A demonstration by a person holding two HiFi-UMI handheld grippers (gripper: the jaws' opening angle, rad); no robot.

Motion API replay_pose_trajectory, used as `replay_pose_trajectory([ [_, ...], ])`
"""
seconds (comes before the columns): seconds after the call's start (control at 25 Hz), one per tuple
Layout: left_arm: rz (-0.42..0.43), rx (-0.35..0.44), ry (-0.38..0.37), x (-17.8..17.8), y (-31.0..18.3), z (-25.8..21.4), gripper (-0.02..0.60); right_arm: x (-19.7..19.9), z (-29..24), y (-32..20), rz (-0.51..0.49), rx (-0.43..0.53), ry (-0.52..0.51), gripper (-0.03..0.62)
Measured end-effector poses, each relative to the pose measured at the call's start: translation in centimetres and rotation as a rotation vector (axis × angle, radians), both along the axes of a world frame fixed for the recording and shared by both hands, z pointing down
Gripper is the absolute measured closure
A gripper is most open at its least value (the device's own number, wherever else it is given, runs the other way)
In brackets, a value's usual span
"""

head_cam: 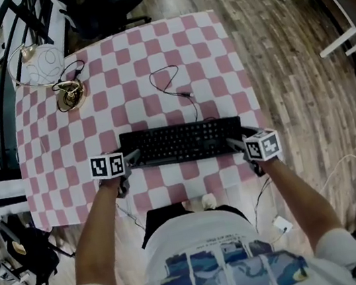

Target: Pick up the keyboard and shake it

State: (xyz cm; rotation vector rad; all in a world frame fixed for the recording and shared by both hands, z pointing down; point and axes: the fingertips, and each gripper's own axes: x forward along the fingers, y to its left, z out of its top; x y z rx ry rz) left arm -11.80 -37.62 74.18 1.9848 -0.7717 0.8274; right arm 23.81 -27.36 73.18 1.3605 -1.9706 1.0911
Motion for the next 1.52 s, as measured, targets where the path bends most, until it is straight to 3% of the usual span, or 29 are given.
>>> replay_pose_trajectory([
  [0.32, -0.067, 0.097, 0.017, -0.9, 1.4, -3.7, 0.296, 0.2, -2.7, 0.0, -0.076, 0.109, 0.039, 0.306],
  [0.64, -0.130, 0.248, 0.033, -2.2, 2.8, -8.3, 0.301, -0.7, -7.9, -0.1, -0.153, 0.248, 0.108, 0.309],
  [0.76, -0.172, 0.295, 0.042, -2.9, 3.7, -9.5, 0.302, -0.9, -10.0, 0.0, -0.190, 0.323, 0.148, 0.338],
  [1.52, -0.292, 0.578, 0.073, -6.6, 7.6, -19.4, 0.305, -4.3, -22.0, -0.4, -0.354, 0.723, 0.359, 0.349],
])
